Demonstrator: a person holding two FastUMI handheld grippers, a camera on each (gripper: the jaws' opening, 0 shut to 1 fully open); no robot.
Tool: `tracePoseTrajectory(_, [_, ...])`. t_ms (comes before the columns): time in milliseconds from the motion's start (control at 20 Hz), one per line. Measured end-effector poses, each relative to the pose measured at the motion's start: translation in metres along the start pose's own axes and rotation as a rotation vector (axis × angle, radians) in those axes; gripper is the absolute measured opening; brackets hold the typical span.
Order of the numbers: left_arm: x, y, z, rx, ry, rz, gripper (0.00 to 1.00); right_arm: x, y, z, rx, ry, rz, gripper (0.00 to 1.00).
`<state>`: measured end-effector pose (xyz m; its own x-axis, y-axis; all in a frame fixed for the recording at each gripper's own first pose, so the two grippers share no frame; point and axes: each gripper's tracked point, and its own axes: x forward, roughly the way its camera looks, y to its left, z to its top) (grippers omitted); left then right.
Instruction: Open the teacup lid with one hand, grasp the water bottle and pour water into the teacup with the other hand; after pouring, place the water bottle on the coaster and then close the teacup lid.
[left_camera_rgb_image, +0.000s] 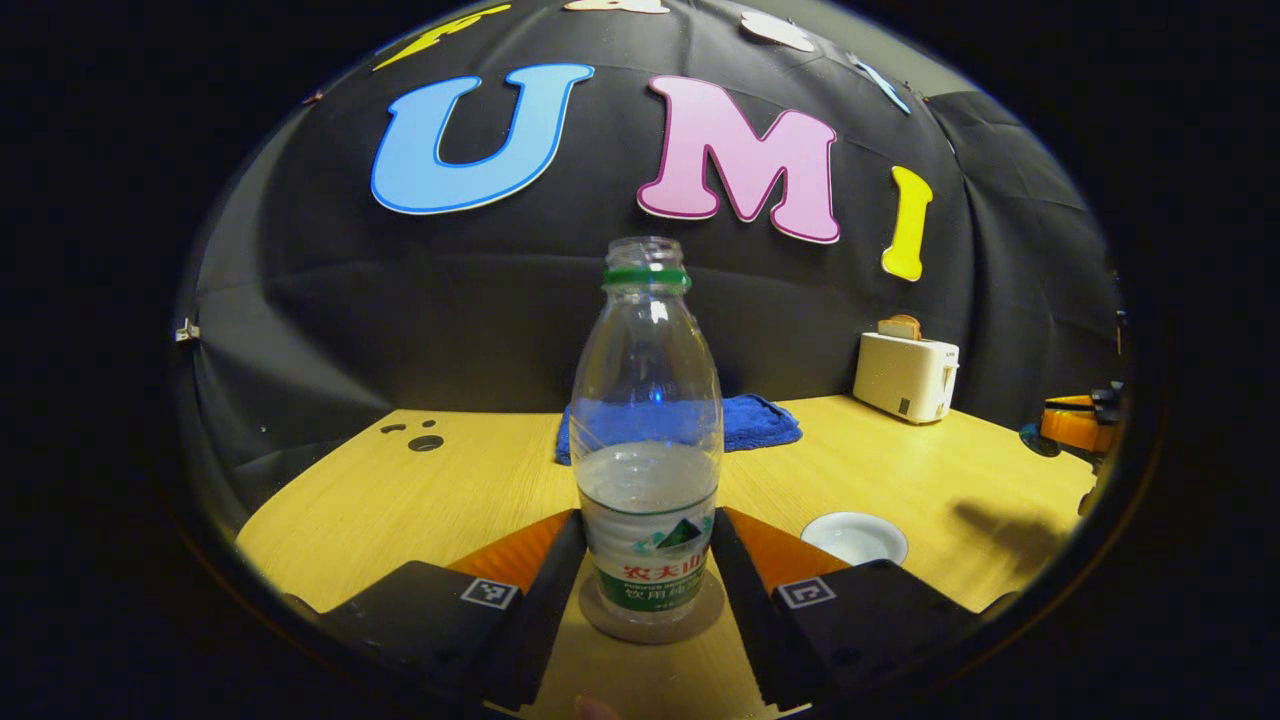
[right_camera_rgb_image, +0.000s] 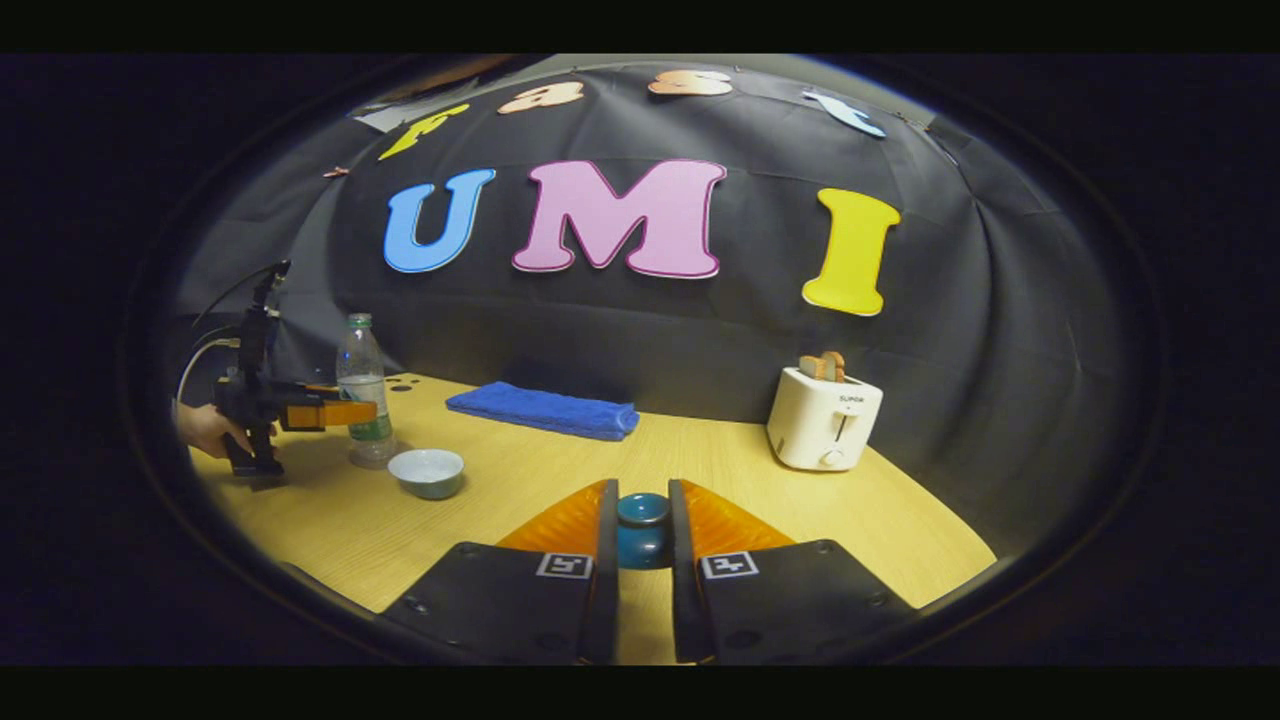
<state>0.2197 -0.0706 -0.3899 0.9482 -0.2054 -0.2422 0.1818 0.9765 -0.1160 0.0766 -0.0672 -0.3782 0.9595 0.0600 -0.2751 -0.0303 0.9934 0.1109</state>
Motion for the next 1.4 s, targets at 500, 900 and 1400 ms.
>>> tracePoseTrajectory(500, [-0.011,-0.001,-0.008,-0.018,0.039,0.005,0.94,0.003,0.012,0.001,0.009,0.001,0.018,0.24])
tracePoseTrajectory(900, [-0.035,-0.002,-0.021,0.04,0.082,-0.027,0.94,0.023,0.06,0.019,0.031,-0.028,0.089,0.24])
tracePoseTrajectory(1400, [-0.063,0.007,-0.02,0.061,0.067,0.043,0.94,0.065,0.164,0.014,0.1,-0.023,0.212,0.25])
